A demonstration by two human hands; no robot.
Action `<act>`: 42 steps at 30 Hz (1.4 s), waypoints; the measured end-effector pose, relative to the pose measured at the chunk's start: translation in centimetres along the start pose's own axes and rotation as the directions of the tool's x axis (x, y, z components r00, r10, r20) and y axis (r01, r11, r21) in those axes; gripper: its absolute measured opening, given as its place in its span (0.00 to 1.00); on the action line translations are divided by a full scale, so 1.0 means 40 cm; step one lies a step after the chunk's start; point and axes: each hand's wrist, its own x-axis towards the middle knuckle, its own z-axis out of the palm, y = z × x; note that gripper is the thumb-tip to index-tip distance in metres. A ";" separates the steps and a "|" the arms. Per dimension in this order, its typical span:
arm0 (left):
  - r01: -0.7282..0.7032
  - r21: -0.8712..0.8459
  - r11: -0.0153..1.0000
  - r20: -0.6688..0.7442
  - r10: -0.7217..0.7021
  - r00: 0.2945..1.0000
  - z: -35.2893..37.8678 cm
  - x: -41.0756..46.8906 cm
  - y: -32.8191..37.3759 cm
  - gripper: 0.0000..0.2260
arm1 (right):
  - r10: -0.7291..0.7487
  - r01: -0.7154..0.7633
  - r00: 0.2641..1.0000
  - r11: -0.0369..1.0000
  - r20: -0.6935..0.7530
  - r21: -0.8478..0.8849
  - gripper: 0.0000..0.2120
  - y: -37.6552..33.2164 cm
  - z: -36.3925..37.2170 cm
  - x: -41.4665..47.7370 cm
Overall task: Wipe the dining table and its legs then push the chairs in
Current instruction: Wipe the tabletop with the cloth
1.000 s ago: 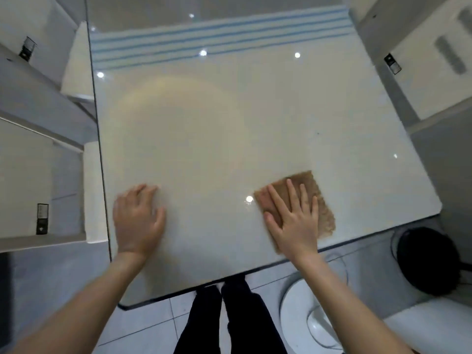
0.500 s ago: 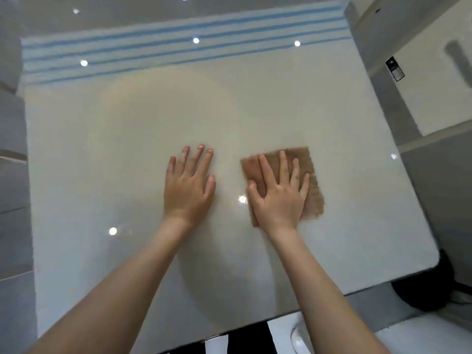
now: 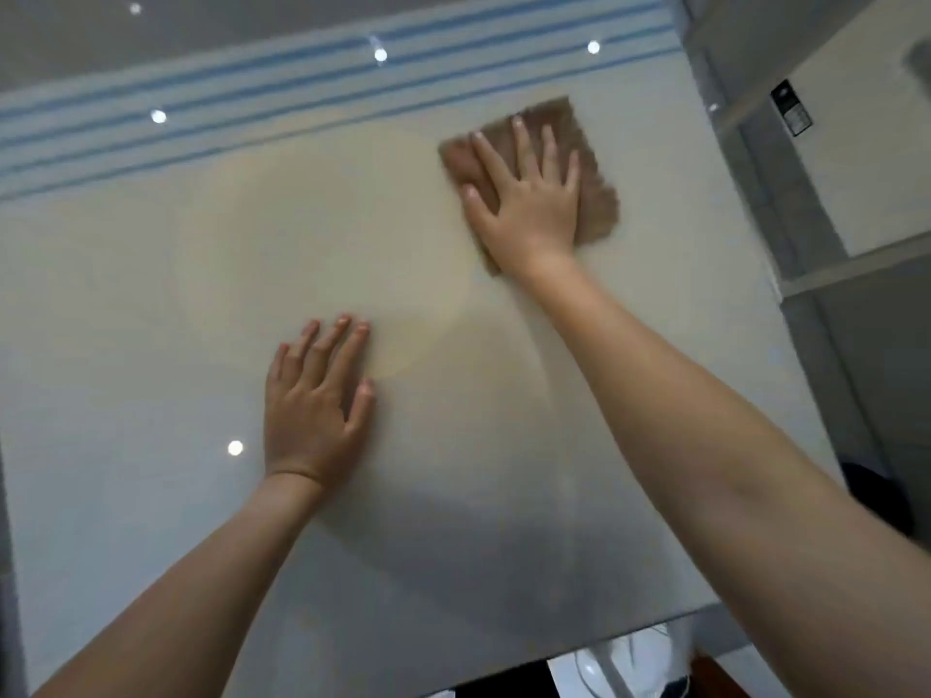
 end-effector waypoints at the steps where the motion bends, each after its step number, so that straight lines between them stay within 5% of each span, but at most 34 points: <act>1: 0.002 0.000 1.000 0.011 -0.003 1.000 -0.002 0.001 0.002 0.26 | -0.018 0.019 1.000 1.000 -0.021 0.020 0.28 0.020 0.003 -0.100; 6: 0.012 0.005 1.000 0.034 -0.012 0.999 -0.011 -0.001 0.007 0.26 | 0.103 -0.103 0.995 0.995 0.015 -0.005 0.30 0.134 0.020 -0.705; 9: 0.009 0.004 1.000 0.036 -0.009 0.999 -0.014 0.003 0.012 0.26 | 0.300 -0.298 0.953 0.953 0.037 -0.054 0.33 0.215 0.013 -0.899; 12: 0.009 0.007 1.000 0.031 -0.009 0.999 -0.011 0.002 0.013 0.27 | 0.621 -0.620 0.780 0.784 -0.082 0.030 0.29 0.254 0.010 -0.772; 15: 0.010 -0.009 1.000 0.018 -0.010 1.000 -0.007 0.004 0.010 0.27 | 0.732 -0.720 0.655 0.680 -0.191 0.139 0.28 0.243 -0.001 -0.461; 21: 0.012 -0.018 1.000 0.004 -0.012 1.000 -0.009 0.006 0.015 0.26 | 0.496 -0.479 0.859 0.866 -0.129 0.142 0.29 0.099 -0.016 0.075; 24: 0.015 -0.009 1.000 0.013 -0.015 1.000 -0.007 0.003 0.010 0.26 | 0.159 -0.157 0.986 0.987 -0.045 0.027 0.28 0.028 -0.010 0.098; 27: 0.011 0.004 1.000 0.029 -0.011 1.000 -0.009 0.000 0.009 0.26 | -0.281 0.281 0.960 0.959 -0.003 -0.028 0.28 0.050 0.011 -0.073; 29: 0.019 0.005 1.000 0.028 -0.019 0.999 -0.007 0.000 0.011 0.26 | -0.374 0.375 0.927 0.926 0.037 -0.046 0.27 0.128 0.011 -0.202; 34: 0.037 0.007 0.999 0.006 -0.037 0.999 0.002 0.002 0.014 0.26 | 0.046 -0.048 0.999 0.996 -0.024 -0.069 0.27 0.407 -0.055 -0.424; 38: 0.044 0.016 0.999 0.008 -0.044 0.999 0.005 -0.001 0.017 0.26 | 0.360 -0.363 0.931 0.931 -0.064 -0.045 0.27 0.481 -0.062 -0.578; 42: 0.034 0.006 0.999 0.000 -0.034 0.999 0.010 0.000 0.012 0.26 | 0.543 -0.547 0.830 0.837 -0.128 0.004 0.28 0.351 -0.018 -0.664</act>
